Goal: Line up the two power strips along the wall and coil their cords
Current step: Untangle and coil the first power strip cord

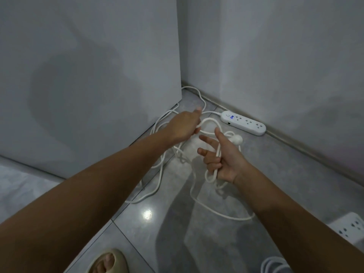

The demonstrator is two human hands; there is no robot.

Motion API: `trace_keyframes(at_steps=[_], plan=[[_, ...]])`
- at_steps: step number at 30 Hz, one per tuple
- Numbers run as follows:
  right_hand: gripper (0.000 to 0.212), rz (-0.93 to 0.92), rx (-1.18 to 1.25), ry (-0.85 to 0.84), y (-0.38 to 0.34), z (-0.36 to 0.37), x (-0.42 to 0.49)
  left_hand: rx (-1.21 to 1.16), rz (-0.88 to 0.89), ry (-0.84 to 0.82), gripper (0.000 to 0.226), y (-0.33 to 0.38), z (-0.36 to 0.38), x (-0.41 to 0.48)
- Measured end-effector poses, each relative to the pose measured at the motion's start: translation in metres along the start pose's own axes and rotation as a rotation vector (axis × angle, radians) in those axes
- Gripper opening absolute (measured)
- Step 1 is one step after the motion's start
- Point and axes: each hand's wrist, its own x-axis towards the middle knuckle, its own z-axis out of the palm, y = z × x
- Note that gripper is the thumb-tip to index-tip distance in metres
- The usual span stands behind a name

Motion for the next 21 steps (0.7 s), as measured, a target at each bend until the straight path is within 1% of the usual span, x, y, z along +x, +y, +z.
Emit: trace_keyframes(at_steps=[2,4,6,8,9,11,13,15,19,21], plan=[[0.047,-0.010,0.000,-0.012,-0.002,0.004,-0.001,0.149,0.073,0.006,0.062,-0.003,0.006,-0.009],[0.045,-0.027,-0.044,0.012,-0.004,0.011,-0.002,0.262,0.120,-0.012,0.058,-0.005,0.014,-0.015],[0.040,-0.079,-0.090,0.093,-0.005,0.018,0.001,0.383,0.148,-0.019,0.054,-0.005,0.019,-0.019],[0.029,-0.137,-0.097,0.190,-0.009,0.020,0.005,0.461,0.174,0.004,0.053,-0.009,0.023,-0.024],[0.024,-0.154,-0.082,0.216,-0.011,0.020,0.007,0.472,0.207,0.009,0.054,-0.010,0.024,-0.028],[0.025,-0.182,-0.034,0.227,-0.017,0.020,0.008,0.397,0.237,0.004,0.059,-0.018,0.025,-0.032],[0.029,-0.215,-0.027,0.243,-0.024,0.022,0.008,0.282,0.210,0.037,0.064,-0.031,0.020,-0.033],[0.031,-0.238,-0.002,0.239,-0.031,0.021,0.008,0.250,0.165,0.063,0.068,-0.048,0.012,-0.031],[0.039,-0.225,0.196,0.115,-0.049,0.012,0.003,0.232,0.102,0.067,0.063,-0.080,-0.002,-0.034],[0.043,-0.249,0.348,0.031,-0.059,0.010,-0.002,0.275,0.105,0.045,0.061,-0.088,-0.004,-0.037]])
